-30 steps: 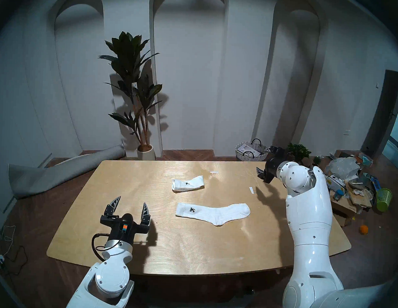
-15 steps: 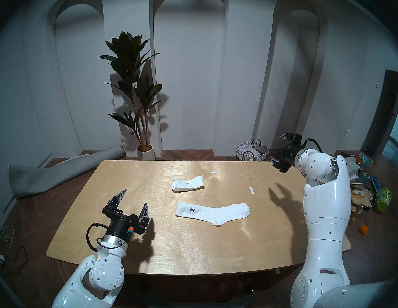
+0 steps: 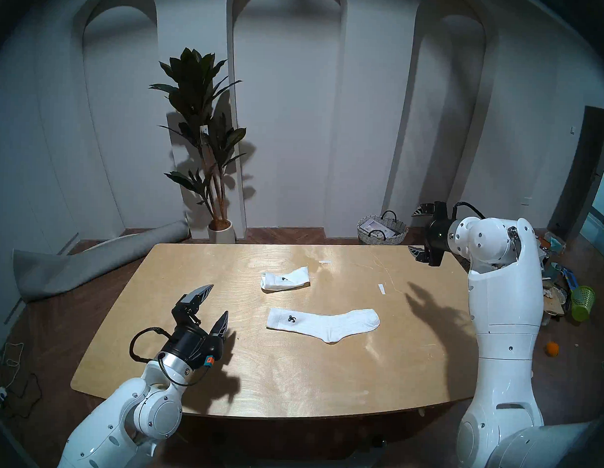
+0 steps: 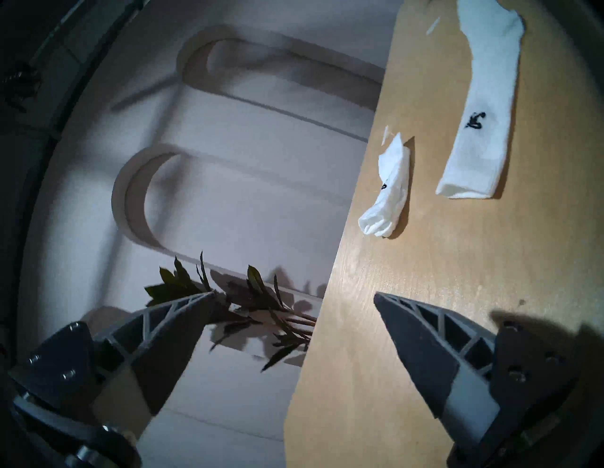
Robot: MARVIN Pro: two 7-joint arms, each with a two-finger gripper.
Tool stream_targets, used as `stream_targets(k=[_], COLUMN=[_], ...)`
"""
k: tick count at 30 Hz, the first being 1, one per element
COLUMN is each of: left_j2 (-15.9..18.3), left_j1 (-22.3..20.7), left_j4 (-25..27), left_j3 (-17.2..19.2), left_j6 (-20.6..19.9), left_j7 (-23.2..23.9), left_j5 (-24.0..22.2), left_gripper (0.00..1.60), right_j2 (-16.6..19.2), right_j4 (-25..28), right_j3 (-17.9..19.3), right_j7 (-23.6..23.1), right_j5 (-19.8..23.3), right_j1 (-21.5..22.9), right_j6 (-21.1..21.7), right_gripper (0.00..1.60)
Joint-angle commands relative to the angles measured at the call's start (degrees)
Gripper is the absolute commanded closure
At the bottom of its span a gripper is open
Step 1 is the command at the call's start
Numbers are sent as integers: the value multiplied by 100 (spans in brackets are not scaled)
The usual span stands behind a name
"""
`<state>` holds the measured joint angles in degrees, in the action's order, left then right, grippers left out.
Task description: Fold socks in half once and place them neatly on the table
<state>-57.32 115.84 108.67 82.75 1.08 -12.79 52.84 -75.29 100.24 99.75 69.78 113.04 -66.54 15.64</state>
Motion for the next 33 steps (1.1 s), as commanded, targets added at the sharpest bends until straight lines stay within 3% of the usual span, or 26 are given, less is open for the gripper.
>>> stream_targets(k=[1, 6, 15, 21, 27, 33], left_j2=[298, 375, 403, 377, 362, 297], left_j1=[-183, -228, -256, -282, -311, -386], left_j4=[147, 122, 42, -16, -44, -61], left_j3=[37, 26, -17, -16, -9, -27], left_j6=[7, -19, -21, -28, -17, 22], left_j7=[-80, -106, -119, -126, -148, -192], left_j5=[478, 787, 1075, 1099, 1084, 1027], left_gripper=[0, 0, 0, 0, 0, 0], right_j2=[640, 950, 1534, 1884, 2040, 2115], right_j4=[267, 164, -220, -641, -975, -1398], right_j3=[-161, -361, -1250, -1715, -1874, -2025], right_j7=[335, 347, -156, -714, -1381, -1976], right_j5=[-633, -1005, -1226, -1460, -1659, -1878], right_j1=[142, 363, 649, 821, 1021, 1237], right_j6=[672, 1173, 2089, 2707, 3338, 3682], right_gripper=[0, 0, 0, 0, 0, 0])
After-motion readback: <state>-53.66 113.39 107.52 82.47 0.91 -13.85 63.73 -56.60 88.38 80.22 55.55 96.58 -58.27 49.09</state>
